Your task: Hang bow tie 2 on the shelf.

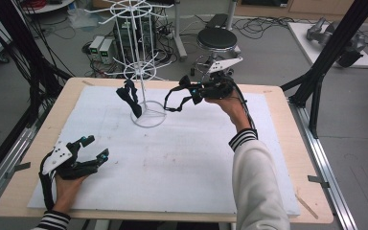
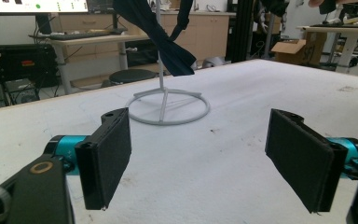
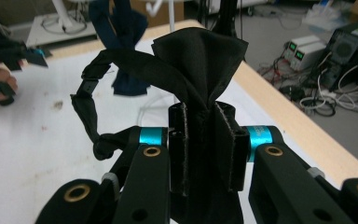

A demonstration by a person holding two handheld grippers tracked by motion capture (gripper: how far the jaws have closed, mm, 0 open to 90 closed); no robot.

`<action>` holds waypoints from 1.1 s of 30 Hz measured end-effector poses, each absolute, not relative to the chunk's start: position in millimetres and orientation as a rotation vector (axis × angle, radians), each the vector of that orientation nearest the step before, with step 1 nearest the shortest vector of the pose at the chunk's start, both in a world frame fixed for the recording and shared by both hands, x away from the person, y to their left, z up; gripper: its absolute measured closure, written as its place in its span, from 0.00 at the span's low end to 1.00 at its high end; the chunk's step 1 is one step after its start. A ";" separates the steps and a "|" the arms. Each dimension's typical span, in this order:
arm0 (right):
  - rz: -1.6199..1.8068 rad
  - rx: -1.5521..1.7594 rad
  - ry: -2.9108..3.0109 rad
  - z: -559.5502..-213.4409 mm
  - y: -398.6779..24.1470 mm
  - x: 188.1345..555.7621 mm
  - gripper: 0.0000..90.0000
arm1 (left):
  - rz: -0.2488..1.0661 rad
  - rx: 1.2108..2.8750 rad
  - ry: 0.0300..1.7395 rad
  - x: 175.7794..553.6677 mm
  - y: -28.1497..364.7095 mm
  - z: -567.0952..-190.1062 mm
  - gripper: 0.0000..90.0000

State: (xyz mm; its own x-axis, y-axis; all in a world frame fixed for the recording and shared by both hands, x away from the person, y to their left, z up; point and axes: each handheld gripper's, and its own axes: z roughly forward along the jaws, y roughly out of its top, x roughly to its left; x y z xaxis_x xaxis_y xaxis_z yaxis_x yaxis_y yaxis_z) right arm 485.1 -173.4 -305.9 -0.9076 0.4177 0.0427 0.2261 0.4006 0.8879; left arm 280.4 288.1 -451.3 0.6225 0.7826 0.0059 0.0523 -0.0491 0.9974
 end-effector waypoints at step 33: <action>1.549 0.672 2.340 -273.3 -147.7 490.7 0.86 | 0.682 1.513 0.730 280.8 287.9 -451.6 0.25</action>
